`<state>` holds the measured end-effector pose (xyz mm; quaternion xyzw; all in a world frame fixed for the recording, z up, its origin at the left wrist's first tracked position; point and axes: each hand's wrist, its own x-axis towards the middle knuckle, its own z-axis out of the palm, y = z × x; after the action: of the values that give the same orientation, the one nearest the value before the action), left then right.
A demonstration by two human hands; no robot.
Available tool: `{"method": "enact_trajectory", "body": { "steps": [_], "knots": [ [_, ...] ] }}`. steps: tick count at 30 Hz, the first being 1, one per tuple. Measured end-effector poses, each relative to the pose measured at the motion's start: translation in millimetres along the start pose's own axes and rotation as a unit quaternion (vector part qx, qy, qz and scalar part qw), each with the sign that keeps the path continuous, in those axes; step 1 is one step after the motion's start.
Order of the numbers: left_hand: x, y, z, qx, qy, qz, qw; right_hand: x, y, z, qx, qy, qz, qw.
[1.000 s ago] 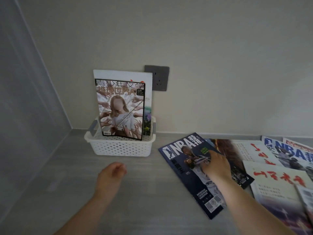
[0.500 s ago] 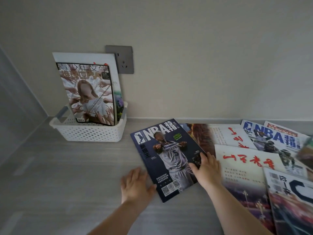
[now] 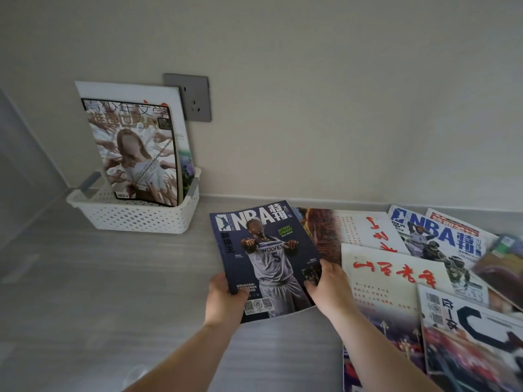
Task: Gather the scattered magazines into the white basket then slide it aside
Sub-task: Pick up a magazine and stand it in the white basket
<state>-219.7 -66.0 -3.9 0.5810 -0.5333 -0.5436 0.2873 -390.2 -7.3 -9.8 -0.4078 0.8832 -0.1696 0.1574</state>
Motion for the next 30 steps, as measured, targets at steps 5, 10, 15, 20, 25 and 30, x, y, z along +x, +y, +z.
{"method": "enact_trajectory", "body": {
  "steps": [5, 10, 15, 20, 25, 30],
  "knots": [
    [1.2, 4.0, -1.7, 0.079, -0.054, -0.03, 0.995, -0.6, -0.1, -11.1, 0.109, -0.019, 0.029, 0.993],
    [-3.0, 5.2, -20.6, -0.009, -0.086, 0.051, 0.995, -1.8, -0.4, -26.2, 0.253, -0.059, 0.088, 0.962],
    [-7.5, 4.2, -48.1, -0.034, -0.115, 0.098, 0.988, -0.2, -14.6, -30.5, 0.334, -0.044, 0.131, 0.932],
    [-4.8, 15.2, -83.2, 0.004, -0.129, 0.14, 0.982, 0.7, -47.6, -34.2, 0.448, -0.032, 0.133, 0.883],
    [17.2, 30.0, -130.3, 0.025, -0.123, 0.186, 0.974, 0.9, -95.5, -42.2, 0.548, 0.004, 0.066, 0.834],
    [50.4, 30.1, -177.0, 0.05, -0.091, 0.223, 0.969, -3.3, -153.2, -49.5, 0.508, 0.003, -0.008, 0.861]
  ]
}}
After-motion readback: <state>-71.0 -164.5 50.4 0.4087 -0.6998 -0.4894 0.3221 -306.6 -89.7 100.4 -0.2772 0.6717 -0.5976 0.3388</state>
